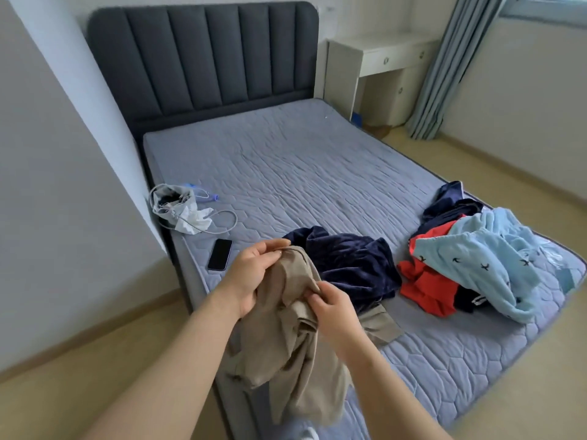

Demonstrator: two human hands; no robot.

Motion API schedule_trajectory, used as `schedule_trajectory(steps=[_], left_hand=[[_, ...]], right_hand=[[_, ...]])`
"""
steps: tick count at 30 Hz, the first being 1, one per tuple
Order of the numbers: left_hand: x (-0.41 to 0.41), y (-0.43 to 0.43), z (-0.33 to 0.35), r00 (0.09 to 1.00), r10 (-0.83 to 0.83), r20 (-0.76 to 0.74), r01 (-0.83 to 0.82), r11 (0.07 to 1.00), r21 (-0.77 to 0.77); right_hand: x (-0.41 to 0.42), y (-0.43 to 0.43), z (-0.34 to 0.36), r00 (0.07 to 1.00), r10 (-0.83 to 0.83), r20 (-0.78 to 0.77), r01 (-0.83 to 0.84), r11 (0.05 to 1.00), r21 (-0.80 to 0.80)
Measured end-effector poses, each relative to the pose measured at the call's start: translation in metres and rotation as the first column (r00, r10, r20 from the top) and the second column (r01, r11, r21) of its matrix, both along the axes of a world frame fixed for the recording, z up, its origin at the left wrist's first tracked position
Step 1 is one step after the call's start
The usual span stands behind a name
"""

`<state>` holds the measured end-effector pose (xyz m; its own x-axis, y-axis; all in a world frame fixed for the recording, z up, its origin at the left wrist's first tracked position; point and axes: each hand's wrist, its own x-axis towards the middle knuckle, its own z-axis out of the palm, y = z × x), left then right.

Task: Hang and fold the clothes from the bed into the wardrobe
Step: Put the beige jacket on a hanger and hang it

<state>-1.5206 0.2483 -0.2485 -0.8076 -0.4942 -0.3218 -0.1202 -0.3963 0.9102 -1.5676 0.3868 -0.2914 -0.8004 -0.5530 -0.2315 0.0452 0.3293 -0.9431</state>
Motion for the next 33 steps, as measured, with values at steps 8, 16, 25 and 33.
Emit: schedule_trajectory(steps=[8, 16, 25, 33], left_hand=[[0.023, -0.007, -0.019, 0.927, -0.35, 0.132, 0.374, 0.881, -0.29], [0.026, -0.001, -0.066, 0.871, -0.062, 0.487, 0.392, 0.685, -0.614], [-0.002, -0.035, -0.034, 0.834, 0.382, 0.399, -0.452, 0.887, 0.096], [-0.029, 0.011, 0.057, 0.993, -0.006, 0.116, -0.048, 0.892, 0.449]], right_hand=[[-0.016, -0.023, 0.049, 0.949, -0.206, 0.237, 0.264, 0.932, -0.249], [-0.023, -0.022, 0.064, 0.915, -0.129, 0.383, 0.283, 0.882, -0.378], [-0.034, 0.012, 0.032, 0.867, -0.471, 0.162, 0.486, 0.871, -0.071], [-0.015, 0.0, 0.034, 0.963, 0.231, 0.137, -0.203, 0.961, -0.189]])
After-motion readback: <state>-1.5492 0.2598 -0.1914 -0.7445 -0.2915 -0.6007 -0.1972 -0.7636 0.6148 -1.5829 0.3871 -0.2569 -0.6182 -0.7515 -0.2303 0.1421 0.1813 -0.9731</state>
